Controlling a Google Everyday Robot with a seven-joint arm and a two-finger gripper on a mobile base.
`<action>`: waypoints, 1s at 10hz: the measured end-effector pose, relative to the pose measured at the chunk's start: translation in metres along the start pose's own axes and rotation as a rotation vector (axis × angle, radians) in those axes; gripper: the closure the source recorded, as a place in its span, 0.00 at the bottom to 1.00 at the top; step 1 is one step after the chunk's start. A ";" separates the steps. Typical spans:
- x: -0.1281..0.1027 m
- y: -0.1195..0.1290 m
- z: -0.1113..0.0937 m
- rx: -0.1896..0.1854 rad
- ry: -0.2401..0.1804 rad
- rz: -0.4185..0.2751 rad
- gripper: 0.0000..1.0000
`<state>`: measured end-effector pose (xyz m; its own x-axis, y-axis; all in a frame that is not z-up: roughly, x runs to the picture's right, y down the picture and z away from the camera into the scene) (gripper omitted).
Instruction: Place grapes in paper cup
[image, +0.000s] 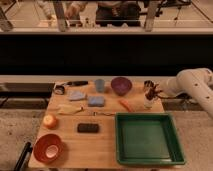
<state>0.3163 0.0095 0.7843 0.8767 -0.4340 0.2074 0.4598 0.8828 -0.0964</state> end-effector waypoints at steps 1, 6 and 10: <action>-0.001 0.001 0.002 -0.003 -0.002 -0.003 0.96; -0.009 0.000 0.008 -0.011 -0.006 -0.028 0.96; -0.014 -0.003 0.010 -0.015 -0.010 -0.046 0.96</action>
<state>0.3011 0.0153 0.7915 0.8533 -0.4722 0.2213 0.5016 0.8592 -0.1008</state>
